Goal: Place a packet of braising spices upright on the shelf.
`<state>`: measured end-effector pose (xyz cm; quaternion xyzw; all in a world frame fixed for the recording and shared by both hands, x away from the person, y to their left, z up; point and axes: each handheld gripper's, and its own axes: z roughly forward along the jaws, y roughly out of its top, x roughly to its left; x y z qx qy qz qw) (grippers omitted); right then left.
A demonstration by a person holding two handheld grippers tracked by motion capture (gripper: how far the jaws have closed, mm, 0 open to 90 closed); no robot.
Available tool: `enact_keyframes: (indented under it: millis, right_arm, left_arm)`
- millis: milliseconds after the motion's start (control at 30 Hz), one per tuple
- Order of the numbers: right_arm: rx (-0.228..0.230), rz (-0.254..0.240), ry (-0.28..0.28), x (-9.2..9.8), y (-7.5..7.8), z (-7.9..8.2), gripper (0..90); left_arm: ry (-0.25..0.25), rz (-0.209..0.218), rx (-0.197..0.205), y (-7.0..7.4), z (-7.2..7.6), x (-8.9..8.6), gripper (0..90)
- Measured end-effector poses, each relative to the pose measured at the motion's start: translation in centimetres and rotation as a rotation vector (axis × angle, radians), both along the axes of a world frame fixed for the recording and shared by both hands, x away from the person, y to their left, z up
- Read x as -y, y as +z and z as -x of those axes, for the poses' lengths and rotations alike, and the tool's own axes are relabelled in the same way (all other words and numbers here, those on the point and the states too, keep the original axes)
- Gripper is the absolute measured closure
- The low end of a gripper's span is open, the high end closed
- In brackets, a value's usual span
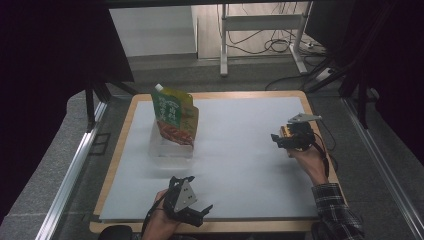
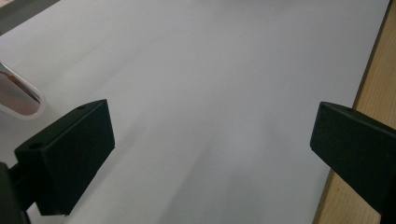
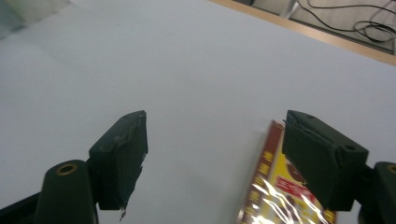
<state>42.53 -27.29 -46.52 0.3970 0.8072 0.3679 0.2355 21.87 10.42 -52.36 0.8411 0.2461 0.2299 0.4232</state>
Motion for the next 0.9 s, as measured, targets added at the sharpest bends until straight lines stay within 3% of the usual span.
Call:
enact_keyframes:
  millis: [500,900]
  right_arm:
    - [-0.04,0.021,-0.145,3.1,-2.5,-1.7,18.3]
    - [-0.075,0.053,-0.189,3.3,-4.1,-2.6,16.0]
  left_arm:
    - [-0.006,-0.018,-0.002,0.0,0.0,0.0,0.0]
    - [-0.003,-0.011,-0.002,-0.1,0.0,0.1,0.0]
